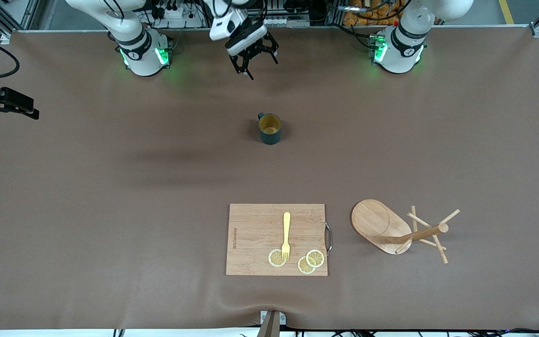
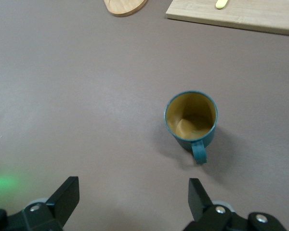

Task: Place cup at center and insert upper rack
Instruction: 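Lower the left gripper onto the mug handle and grasp it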

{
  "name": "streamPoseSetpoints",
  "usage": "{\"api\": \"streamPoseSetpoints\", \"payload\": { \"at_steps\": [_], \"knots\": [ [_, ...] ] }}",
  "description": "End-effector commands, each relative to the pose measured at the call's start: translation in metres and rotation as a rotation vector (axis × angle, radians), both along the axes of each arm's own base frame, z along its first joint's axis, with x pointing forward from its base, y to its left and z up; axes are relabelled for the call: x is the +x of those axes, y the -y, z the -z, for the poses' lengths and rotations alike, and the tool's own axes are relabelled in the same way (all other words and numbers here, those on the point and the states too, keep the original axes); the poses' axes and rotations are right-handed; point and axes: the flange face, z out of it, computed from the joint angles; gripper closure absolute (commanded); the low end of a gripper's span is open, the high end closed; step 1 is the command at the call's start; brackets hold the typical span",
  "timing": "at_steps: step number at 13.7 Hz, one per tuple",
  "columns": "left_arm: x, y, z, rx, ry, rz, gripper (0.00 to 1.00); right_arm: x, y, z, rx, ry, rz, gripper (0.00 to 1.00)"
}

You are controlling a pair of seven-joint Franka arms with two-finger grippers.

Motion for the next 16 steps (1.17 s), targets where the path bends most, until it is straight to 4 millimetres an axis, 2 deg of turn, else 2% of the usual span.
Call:
{"api": "streamPoseSetpoints", "payload": {
  "at_steps": [1, 2, 5, 9, 11, 13, 14, 16],
  "knots": [
    [-0.007, 0.025, 0.032, 0.019, 0.09, 0.055, 0.0, -0.007, -0.002, -0.005, 0.001, 0.008, 0.003, 0.0],
    [-0.006, 0.028, 0.052, 0.028, 0.12, 0.041, 0.0, -0.007, -0.003, -0.005, 0.004, 0.008, 0.003, 0.0],
    [-0.009, 0.03, 0.093, 0.066, 0.191, 0.068, 0.0, -0.006, -0.003, -0.004, 0.007, 0.003, 0.004, 0.0],
    [-0.011, 0.031, 0.129, 0.036, 0.319, 0.027, 0.02, -0.006, -0.008, -0.004, 0.008, 0.003, -0.005, 0.0],
    [-0.004, 0.037, 0.145, 0.006, 0.372, -0.005, 0.03, -0.006, -0.008, -0.003, 0.008, 0.0, -0.005, 0.0],
    [0.002, 0.036, 0.158, 0.013, 0.416, 0.014, 0.11, -0.005, -0.008, -0.002, 0.008, -0.001, -0.004, 0.0],
    [0.011, 0.034, 0.163, 0.018, 0.435, 0.019, 0.24, -0.004, -0.008, -0.001, 0.008, -0.003, -0.004, 0.0],
    [0.021, 0.034, 0.171, -0.009, 0.442, 0.012, 0.26, -0.004, -0.008, -0.001, 0.008, -0.003, -0.005, 0.0]
  ]
}}
